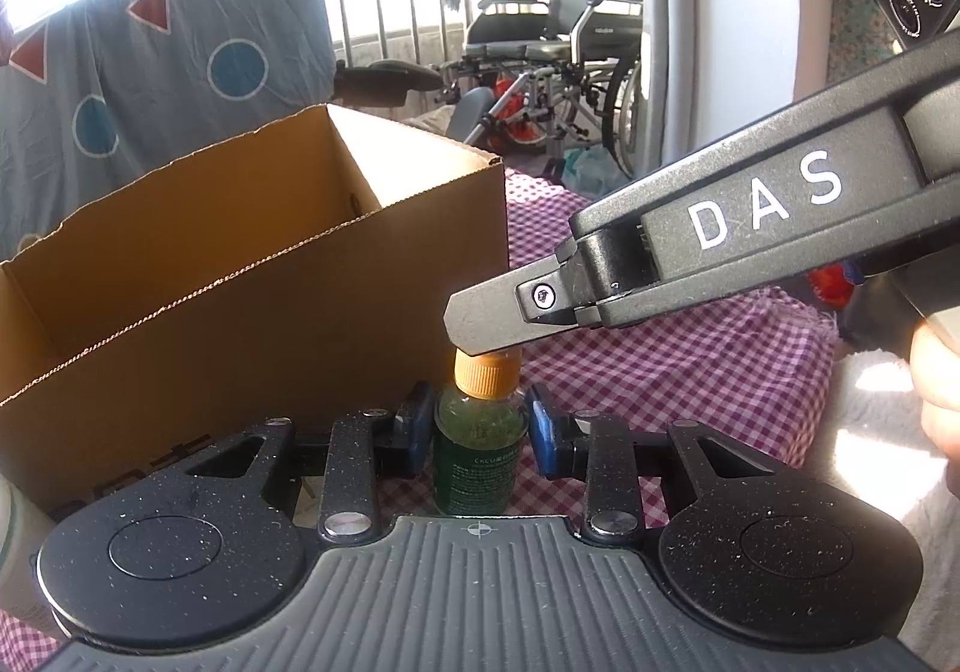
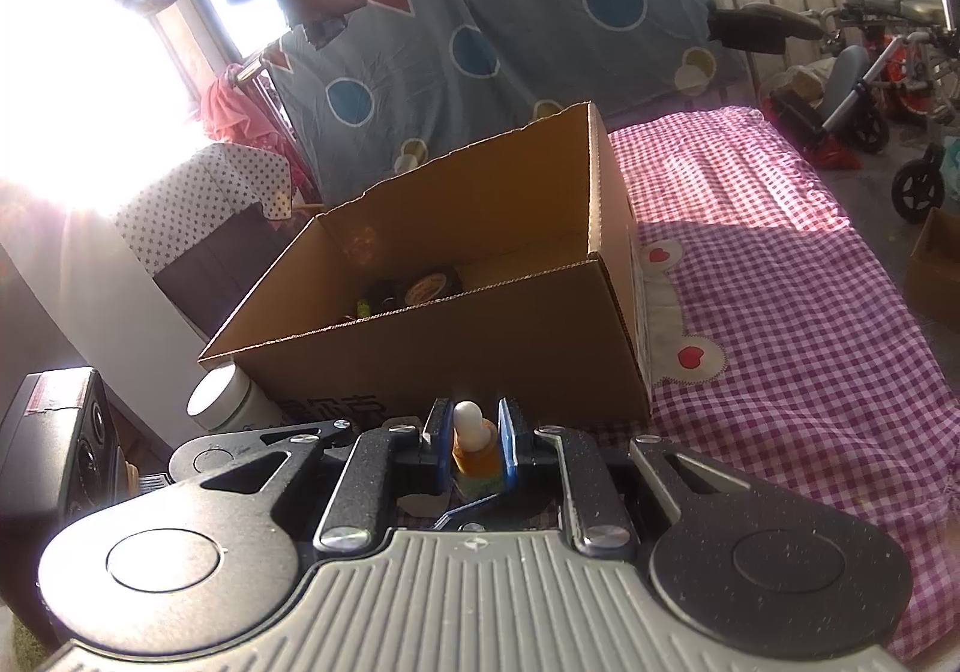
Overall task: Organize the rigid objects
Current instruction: 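Close the left tool around the green dropper bottle and lift, then lower the green dropper bottle into the box and release it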
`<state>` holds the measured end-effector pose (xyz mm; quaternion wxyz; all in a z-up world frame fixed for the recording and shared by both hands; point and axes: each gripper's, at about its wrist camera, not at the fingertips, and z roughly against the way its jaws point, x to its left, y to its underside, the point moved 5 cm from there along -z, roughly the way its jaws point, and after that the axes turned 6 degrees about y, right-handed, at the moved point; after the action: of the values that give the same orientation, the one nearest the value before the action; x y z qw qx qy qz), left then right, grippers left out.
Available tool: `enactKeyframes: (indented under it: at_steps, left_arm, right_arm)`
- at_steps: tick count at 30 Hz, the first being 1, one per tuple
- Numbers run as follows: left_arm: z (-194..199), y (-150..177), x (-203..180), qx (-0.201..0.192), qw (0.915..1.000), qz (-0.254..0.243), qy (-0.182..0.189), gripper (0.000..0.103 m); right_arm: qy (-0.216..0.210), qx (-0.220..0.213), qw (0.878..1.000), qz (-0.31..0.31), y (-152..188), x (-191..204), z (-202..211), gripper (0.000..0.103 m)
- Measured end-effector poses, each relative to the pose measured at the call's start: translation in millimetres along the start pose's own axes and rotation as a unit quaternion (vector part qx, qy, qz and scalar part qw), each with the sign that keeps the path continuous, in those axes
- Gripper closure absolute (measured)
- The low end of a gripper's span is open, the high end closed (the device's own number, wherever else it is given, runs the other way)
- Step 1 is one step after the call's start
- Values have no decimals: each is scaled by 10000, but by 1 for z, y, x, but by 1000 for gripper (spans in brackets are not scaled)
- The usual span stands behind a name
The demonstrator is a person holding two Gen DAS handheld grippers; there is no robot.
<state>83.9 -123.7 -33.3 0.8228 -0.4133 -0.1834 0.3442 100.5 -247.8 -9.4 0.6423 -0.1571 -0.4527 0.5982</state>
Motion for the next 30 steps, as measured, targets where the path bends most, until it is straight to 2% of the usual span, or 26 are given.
enactKeyframes:
  at_steps: [10, 16, 23, 26, 30]
  left_arm:
    - [33, -9, -9, -370, 9992, -92, -94, 71]
    - [61, -30, -6, -650, 9976, -104, -228, 71]
    - [80, -75, 21, -905, 9951, -12, -389, 71]
    - [76, -101, 47, -823, 9958, 224, -330, 71]
    - [54, -123, 83, -566, 9963, 555, -334, 71]
  right_arm:
    - [-36, -281, 9994, 219, -6, 20, 32, 85]
    - [-212, -551, 9969, 523, -24, 44, 54, 85]
    - [-640, -742, 9906, 954, -79, 76, 61, 85]
    - [-807, -683, 9881, 1119, -111, 87, 48, 85]
    - [-946, -373, 9878, 1182, -152, 95, 11, 85]
